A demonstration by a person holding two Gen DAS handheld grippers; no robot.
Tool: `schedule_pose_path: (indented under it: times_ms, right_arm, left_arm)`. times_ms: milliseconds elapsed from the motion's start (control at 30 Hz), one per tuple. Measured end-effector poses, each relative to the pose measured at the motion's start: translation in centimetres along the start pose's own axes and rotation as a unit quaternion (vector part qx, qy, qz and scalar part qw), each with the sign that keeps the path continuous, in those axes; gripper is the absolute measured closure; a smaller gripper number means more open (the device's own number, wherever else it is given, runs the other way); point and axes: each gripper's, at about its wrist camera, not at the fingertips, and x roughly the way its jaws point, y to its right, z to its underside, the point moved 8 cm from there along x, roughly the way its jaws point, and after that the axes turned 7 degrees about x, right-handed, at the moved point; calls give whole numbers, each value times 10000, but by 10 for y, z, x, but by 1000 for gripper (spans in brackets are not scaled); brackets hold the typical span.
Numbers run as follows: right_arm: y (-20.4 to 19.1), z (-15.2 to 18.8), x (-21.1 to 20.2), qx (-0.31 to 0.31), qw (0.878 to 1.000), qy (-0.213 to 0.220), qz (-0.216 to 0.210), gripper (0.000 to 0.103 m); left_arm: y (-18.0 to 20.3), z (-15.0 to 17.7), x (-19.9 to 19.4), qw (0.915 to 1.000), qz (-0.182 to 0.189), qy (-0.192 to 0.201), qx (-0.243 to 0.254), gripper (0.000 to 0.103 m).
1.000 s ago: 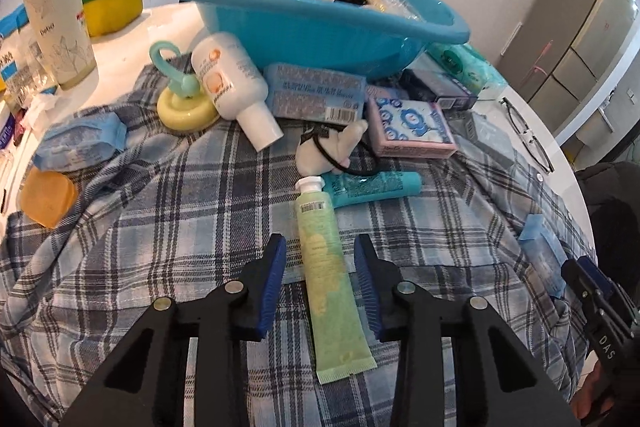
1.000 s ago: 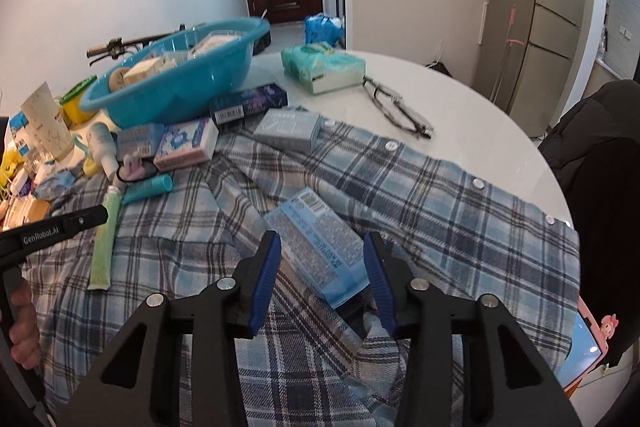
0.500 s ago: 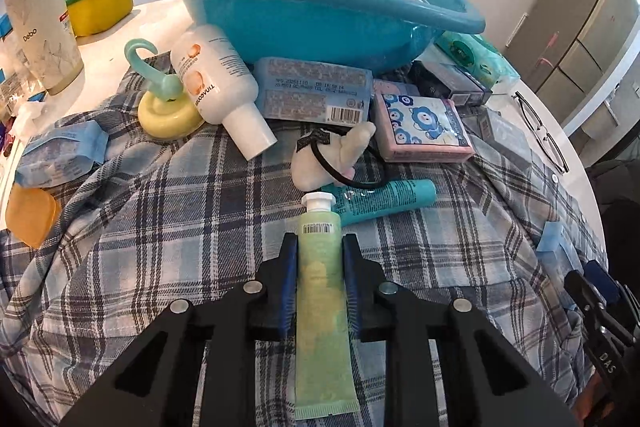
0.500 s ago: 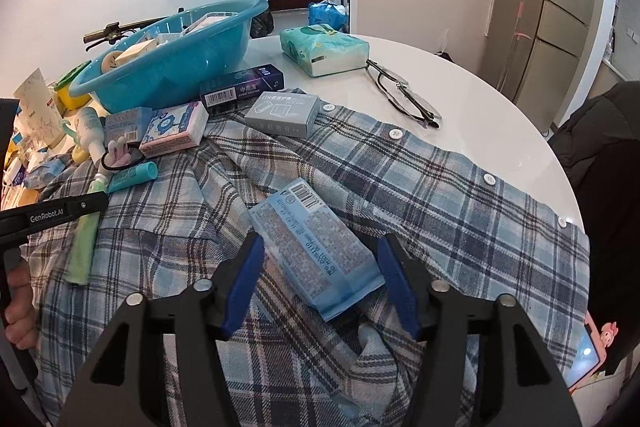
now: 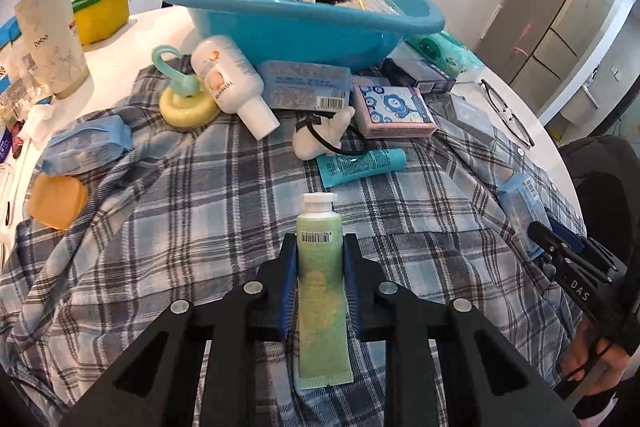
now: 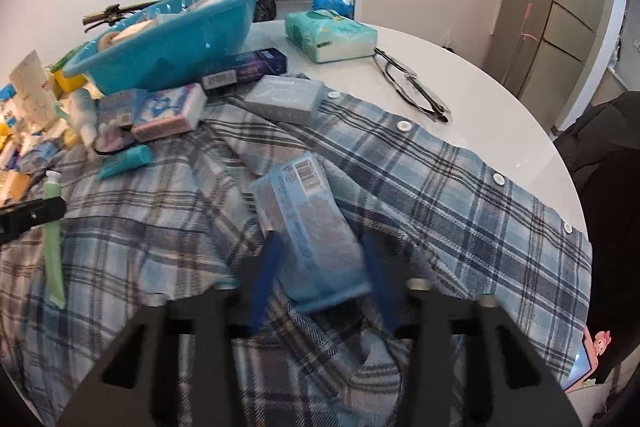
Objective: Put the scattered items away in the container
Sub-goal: 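Close the left tool on the green tube while the right tool closes on the blue packet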
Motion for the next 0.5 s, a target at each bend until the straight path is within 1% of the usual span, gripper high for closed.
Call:
schedule_pose_path:
  times_ms: [67, 133, 200, 267, 367, 433, 500]
  right_arm:
    - [-4, 0, -6, 3, 10000, 38, -46, 71]
    - [-10, 2, -13, 26, 9998, 19, -213, 72]
    - [-19, 2, -23, 112, 9986, -8, -509, 73]
    - [-31, 1, -34, 115, 9971, 51, -749, 73]
    - [-63, 2, -46, -2, 9918, 6, -1274, 73]
    - [-82, 9, -45, -141, 9914, -62, -1303, 73]
    - [-98, 21, -34, -340, 9922, -196, -1187, 73]
  left_arm:
    - [0, 1, -3, 10000, 20, 46, 9, 79]
    - [1, 3, -8, 9999, 43, 78, 51, 79]
    - [1, 4, -12, 9999, 103, 100, 62, 80]
    - [1, 5, -20, 9997, 160, 119, 132, 80]
    - [1, 6, -30, 9994, 268, 84, 183, 80]
    - [-1, 8, -34, 9992, 298, 55, 242, 80]
    - [-3, 8, -32, 9992, 324, 2, 252, 80]
